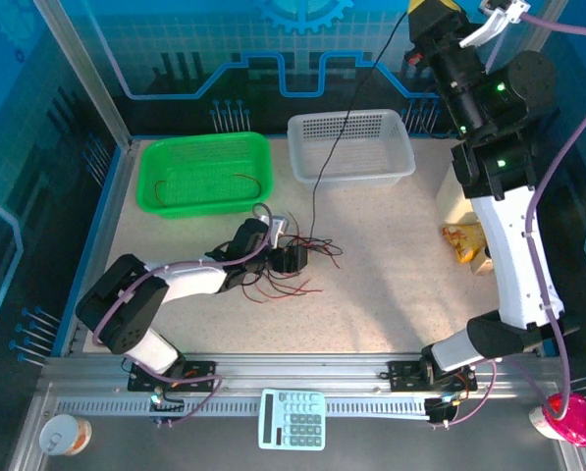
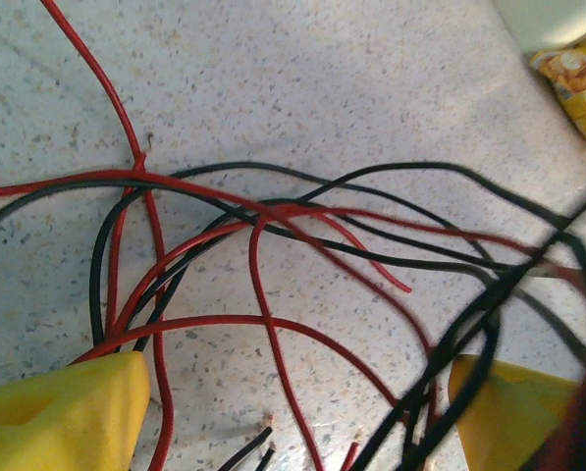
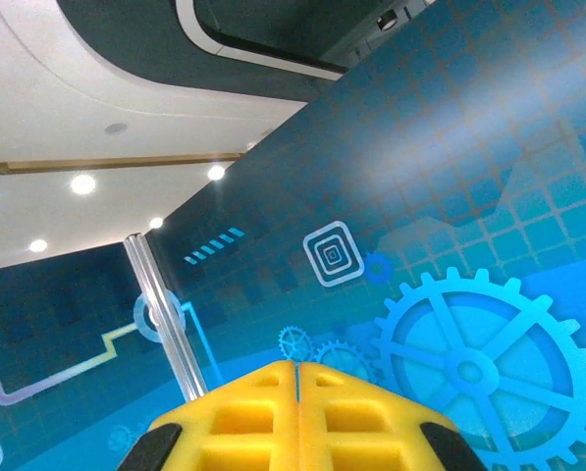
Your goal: Untangle the cables
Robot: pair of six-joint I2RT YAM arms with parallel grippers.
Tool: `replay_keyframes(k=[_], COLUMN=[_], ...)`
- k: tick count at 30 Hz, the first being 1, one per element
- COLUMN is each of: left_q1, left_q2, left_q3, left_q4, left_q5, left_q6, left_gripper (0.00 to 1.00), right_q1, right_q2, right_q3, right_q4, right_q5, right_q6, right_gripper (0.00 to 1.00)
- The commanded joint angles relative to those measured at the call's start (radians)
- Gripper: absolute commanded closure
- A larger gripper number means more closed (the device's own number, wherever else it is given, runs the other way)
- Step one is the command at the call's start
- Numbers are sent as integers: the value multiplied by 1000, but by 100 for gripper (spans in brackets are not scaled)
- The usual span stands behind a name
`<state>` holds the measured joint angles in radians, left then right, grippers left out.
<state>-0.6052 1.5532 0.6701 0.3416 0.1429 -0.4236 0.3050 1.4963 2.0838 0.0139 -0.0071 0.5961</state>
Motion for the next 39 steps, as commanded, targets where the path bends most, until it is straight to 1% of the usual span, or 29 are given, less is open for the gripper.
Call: replay_keyframes(k=[1, 5, 9, 13, 20, 28, 35, 39], left_q1=[-3, -4, -4, -3, -3, -4, -2, -3], left_q2=[-50, -55, -39, -17, -45, -168, -246, -273], left_q3=[20, 7, -22, -29, 9, 96, 156, 180], left_q4=[-9, -14, 6, 19, -19, -142, -189, -211], left_q5=[8, -8, -12, -12, -4, 0, 3, -8], left_q6=[-20, -23, -35, -44, -44, -41, -55, -61], left_gripper=[18, 18, 18, 18, 17, 14, 11, 9], right_q1=[-33, -80, -136, -164, -170, -185, -190, -201], right_q2=[49, 120, 200, 265, 331, 447, 535, 566], right_q3=[61, 174, 343, 474, 490, 542, 610, 620], right_q4=[110, 103, 56, 33, 75, 100, 128, 190], right_q5=[31, 52, 50, 45, 53, 59, 74, 106], right_q6=[28, 58, 93, 115, 153, 176, 204, 246], right_gripper=[100, 100, 100, 100, 100, 100, 100, 100])
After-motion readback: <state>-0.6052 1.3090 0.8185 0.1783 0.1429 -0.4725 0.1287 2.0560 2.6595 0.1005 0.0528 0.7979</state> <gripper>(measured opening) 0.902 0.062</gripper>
